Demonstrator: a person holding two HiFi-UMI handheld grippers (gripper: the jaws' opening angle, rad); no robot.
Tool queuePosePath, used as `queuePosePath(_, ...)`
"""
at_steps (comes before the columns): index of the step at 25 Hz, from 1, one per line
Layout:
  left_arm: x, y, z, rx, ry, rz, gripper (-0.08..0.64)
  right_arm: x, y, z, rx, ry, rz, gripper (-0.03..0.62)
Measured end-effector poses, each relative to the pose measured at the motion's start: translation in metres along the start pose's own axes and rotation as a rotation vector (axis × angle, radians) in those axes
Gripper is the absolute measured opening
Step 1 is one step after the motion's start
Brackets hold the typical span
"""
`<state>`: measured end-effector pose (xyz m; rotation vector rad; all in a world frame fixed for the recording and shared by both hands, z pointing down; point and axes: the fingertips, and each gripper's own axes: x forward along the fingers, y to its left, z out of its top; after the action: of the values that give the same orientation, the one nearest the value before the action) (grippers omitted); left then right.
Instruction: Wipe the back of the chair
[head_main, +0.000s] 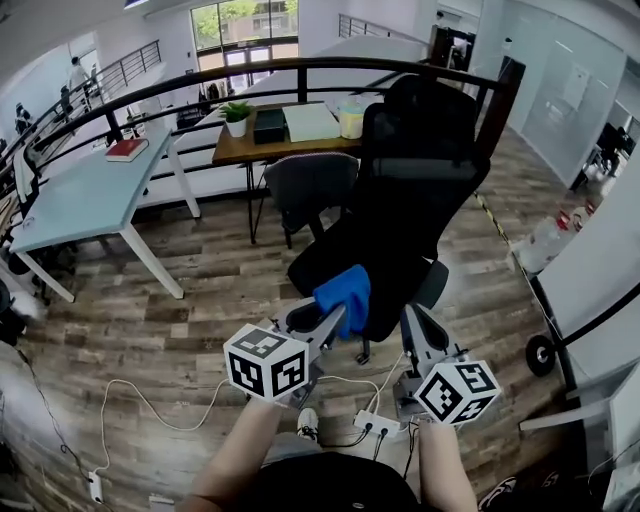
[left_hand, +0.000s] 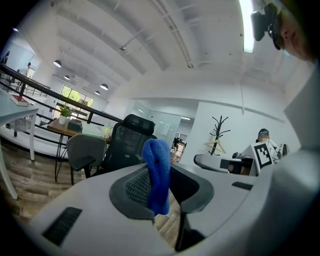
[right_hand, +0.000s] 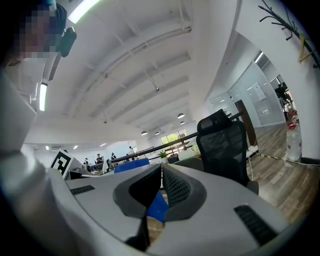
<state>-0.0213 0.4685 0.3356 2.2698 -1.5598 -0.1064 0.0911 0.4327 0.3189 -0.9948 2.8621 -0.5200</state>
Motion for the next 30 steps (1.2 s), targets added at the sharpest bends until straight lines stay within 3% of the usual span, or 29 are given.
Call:
queuePosePath(9, 0.027, 0.068, 0.031, 0.002, 0.008, -0.048, 0.095, 0.071, -0.002, 0.003, -0.008, -0.015, -0.048, 0.031)
queuePosePath(18, 0.055, 0.093, 0.035, -0.042, 0.033, -0.091, 0.094, 0.106, -0.021, 0.010, -0.011, -0.003, -0.092, 0.031)
queuePosePath(30, 0.167, 0.129, 0.068, 0.001, 0.070, -0.130, 0.094, 0.179, -0.104, 0.039, -0.006, -0.024, -0.114, 0.031)
